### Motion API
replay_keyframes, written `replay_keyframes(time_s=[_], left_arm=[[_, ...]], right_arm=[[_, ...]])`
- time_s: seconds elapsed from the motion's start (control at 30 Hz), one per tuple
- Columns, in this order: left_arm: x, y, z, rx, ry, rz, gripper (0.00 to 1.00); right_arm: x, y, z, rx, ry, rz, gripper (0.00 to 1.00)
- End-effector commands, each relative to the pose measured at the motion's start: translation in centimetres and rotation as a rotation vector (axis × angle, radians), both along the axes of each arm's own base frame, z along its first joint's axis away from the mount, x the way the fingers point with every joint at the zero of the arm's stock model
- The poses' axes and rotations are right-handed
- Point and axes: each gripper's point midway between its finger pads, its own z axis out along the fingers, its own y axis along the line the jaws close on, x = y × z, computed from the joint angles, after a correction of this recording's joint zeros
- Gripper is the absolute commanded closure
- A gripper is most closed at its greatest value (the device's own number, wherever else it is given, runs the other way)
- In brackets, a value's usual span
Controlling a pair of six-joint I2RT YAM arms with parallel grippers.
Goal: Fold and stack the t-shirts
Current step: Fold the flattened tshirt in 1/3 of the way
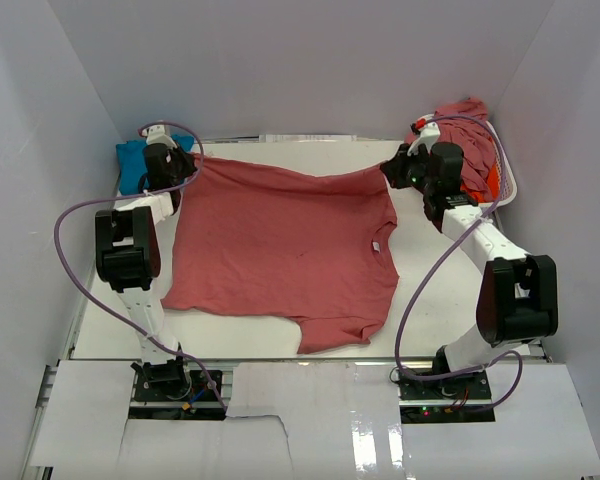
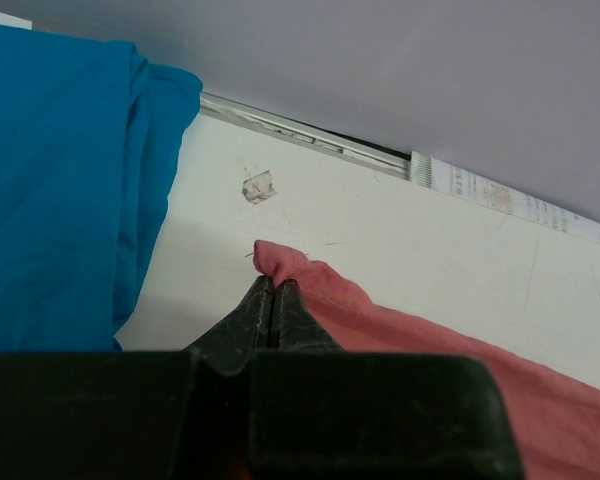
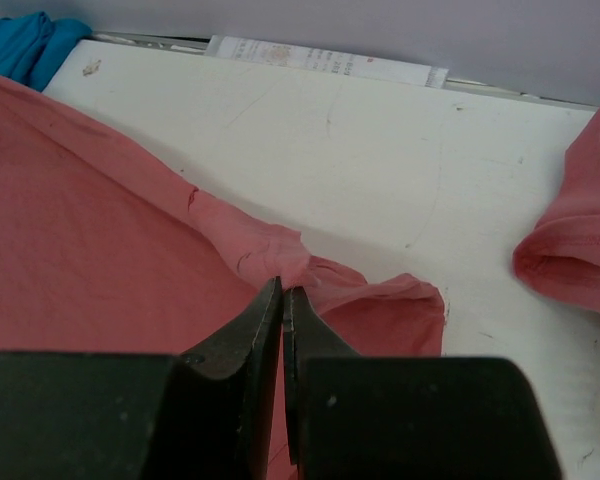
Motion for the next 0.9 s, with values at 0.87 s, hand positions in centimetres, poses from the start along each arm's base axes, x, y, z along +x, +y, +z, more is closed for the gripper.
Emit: replay_keyframes(time_s=[0.87], left_arm=[[-0.4,-2.8,0.6,0.039,-0.147,-0.183,1.00]], right_arm=[[-4.2,0.4,0.3,-0.017,-0.038,0.007,0.92]])
